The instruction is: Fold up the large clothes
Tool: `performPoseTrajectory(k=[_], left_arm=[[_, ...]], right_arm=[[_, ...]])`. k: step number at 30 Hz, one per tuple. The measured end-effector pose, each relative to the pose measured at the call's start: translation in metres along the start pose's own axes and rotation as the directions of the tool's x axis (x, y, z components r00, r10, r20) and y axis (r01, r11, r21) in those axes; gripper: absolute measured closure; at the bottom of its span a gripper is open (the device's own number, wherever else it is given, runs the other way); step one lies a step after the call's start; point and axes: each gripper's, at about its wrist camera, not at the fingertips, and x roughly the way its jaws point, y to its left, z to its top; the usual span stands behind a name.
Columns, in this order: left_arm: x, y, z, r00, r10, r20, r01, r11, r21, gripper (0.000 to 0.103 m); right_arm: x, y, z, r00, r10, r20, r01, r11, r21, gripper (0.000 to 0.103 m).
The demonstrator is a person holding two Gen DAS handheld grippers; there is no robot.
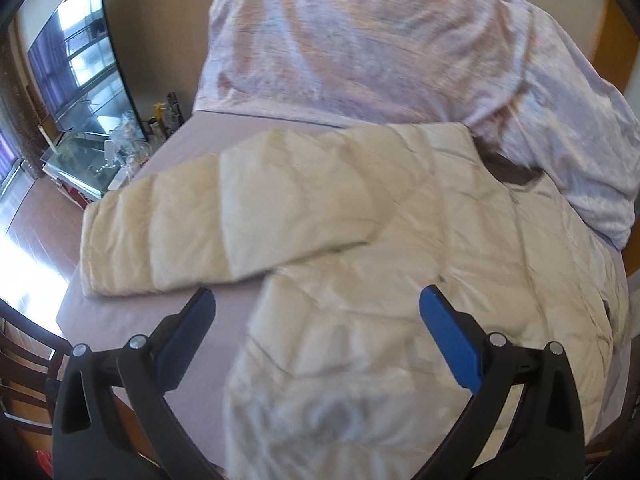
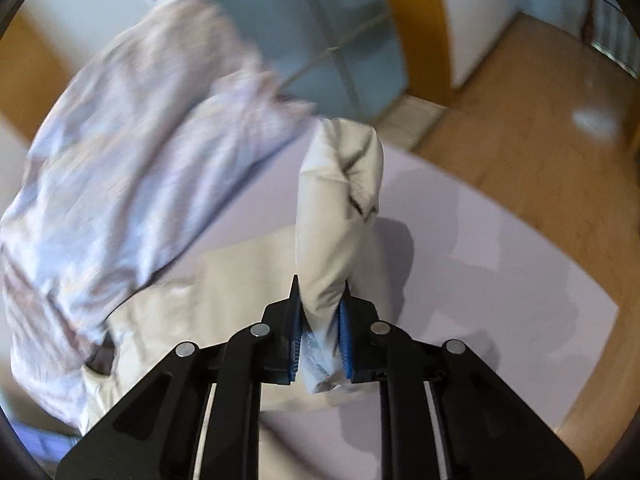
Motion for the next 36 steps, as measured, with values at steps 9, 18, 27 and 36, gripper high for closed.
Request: performPoseTrajectory(k=[9,18,27,36], left_arm=[[0.011,0.065,0.026,0.999,0.037,0.013,-0.037,0.999,-0.039,0.002],[0.021,0.127,0.037,0.997,0.075,0.000,-0.074,0.993,-0.094,0.002],[0.030,0.174,0.043,0.994,0.109,-0.014,-0.110,0.984,-0.138,0.002],[0.038,0.219,0.042,0.986,0.159,-0.042,-0.165,0.968,-0.189,0.002]], right_arm=[[0.044,0.176,-0.077,0.979,0.103,-0.177,-0.146,0.958,-0.245,0.087],[0.083,0.282,-0.171,0.932,0.096,-0.351,-0.234,0.897,-0.375,0.087],[0.090,0.348,-0.225,0.909,0.087,-0.408,-0.280,0.852,-0.442,0.087],[0.078,0.364,-0.214,0.919,0.134,-0.371,-0.308,0.831,-0.463,0.050]])
